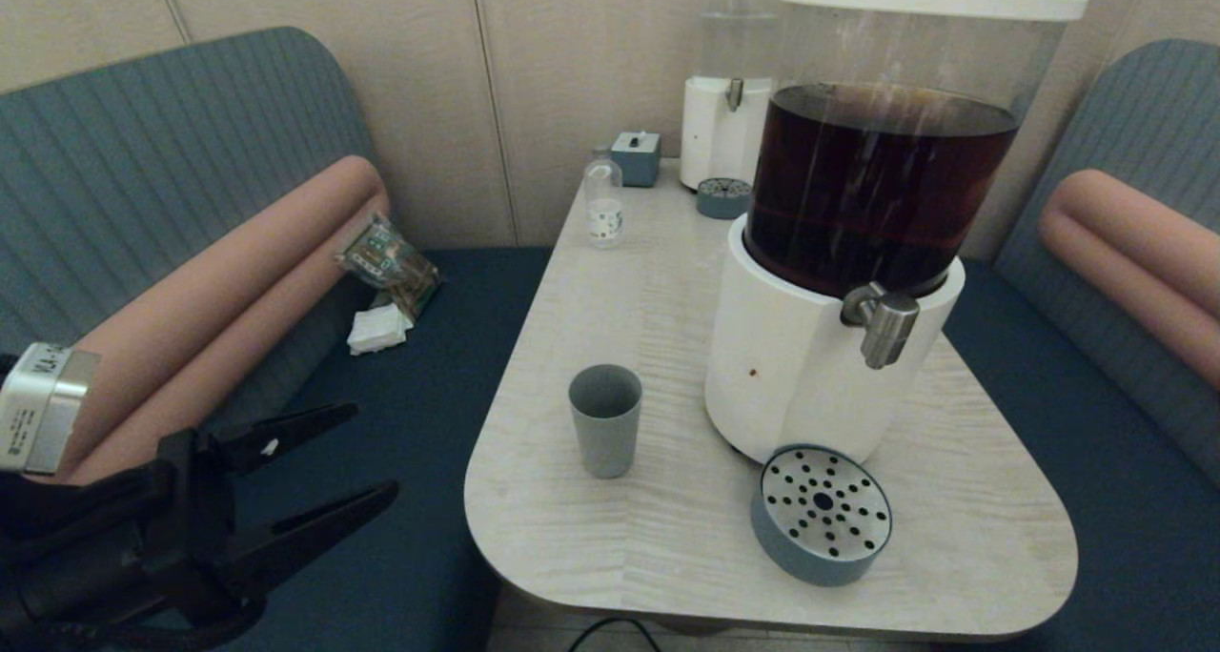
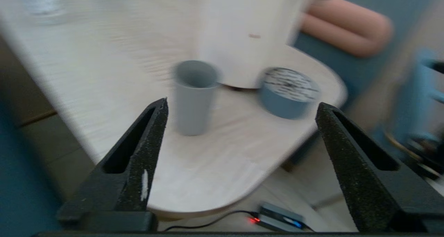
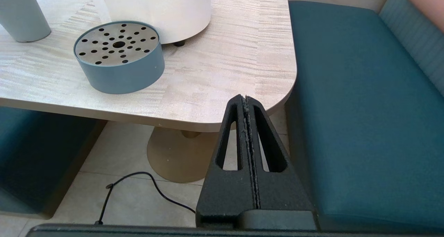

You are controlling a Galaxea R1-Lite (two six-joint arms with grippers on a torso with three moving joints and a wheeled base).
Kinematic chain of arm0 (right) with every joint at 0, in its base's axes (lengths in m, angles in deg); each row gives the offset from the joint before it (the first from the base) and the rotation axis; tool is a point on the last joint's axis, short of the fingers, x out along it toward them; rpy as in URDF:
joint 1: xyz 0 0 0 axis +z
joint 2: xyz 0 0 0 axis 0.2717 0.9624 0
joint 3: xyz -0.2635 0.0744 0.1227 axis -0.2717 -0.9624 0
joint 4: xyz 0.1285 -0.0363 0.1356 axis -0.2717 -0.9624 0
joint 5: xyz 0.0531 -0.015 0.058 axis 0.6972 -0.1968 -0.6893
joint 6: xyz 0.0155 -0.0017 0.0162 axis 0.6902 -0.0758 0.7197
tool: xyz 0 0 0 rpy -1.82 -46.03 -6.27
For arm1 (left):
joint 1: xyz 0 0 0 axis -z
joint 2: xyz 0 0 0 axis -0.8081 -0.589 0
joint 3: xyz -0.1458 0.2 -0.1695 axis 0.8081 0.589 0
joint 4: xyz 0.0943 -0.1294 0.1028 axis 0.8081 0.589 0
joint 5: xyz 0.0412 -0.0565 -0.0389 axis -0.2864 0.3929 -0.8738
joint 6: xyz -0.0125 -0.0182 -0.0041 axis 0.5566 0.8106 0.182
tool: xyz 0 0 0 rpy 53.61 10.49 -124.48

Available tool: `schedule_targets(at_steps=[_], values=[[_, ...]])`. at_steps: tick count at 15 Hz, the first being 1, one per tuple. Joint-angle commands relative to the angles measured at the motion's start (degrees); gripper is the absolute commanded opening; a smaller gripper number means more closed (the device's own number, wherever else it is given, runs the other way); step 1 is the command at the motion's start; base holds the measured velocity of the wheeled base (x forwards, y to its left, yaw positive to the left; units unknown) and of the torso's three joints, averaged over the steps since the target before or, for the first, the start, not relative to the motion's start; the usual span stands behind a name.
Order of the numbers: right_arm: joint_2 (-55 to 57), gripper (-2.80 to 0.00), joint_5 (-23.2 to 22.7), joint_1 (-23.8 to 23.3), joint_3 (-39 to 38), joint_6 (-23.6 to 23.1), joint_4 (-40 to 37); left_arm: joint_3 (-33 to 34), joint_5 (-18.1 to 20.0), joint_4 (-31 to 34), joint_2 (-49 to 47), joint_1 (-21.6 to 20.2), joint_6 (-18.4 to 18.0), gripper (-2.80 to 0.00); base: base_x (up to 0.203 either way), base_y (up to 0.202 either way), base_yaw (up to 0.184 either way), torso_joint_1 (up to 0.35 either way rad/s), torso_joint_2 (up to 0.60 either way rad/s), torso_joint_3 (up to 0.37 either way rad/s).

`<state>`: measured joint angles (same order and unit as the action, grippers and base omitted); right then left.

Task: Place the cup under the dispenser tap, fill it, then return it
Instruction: Pick up the cup

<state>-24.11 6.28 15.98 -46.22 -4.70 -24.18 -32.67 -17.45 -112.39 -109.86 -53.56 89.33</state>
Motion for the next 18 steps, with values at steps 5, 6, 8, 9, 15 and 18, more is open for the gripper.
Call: schedule_targets(at_steps=[5, 6, 8, 9, 15, 18], values=[[0.0, -2.80, 0.0, 0.0, -0.1, 0.0, -0.1, -2.7, 5.2, -5.0, -10.7, -0.1, -1.8, 0.00, 0.000, 0.000, 0.000, 0.000, 0.00, 0.000], [0.0, -2.80, 0.0, 0.0, -0.1, 0.0, -0.1, -3.2, 5.8, -7.7, -15.7, -0.1, -2.8, 0.00, 0.000, 0.000, 0.000, 0.000, 0.00, 0.000], [0.0, -2.80, 0.0, 0.0, -0.1, 0.0, -0.1, -4.0, 8.4, -11.8, -23.8, -0.3, -7.2, 0.00, 0.000, 0.000, 0.000, 0.000, 0.00, 0.000], [0.0, -2.80, 0.0, 0.0, -0.1, 0.0, -0.1, -4.8, 9.8, -12.9, -25.8, -0.5, -8.5, 0.00, 0.000, 0.000, 0.000, 0.000, 0.00, 0.000], [0.0, -2.80, 0.0, 0.0, -0.1, 0.0, -0.1, -13.6, 17.3, -13.7, -38.4, -4.1, -11.2, 0.00, 0.000, 0.000, 0.000, 0.000, 0.00, 0.000], [0.0, -2.80, 0.0, 0.0, 0.0, 0.0, -0.1, -17.2, 19.0, -13.7, -42.4, -3.7, -11.6, 0.00, 0.000, 0.000, 0.000, 0.000, 0.00, 0.000]])
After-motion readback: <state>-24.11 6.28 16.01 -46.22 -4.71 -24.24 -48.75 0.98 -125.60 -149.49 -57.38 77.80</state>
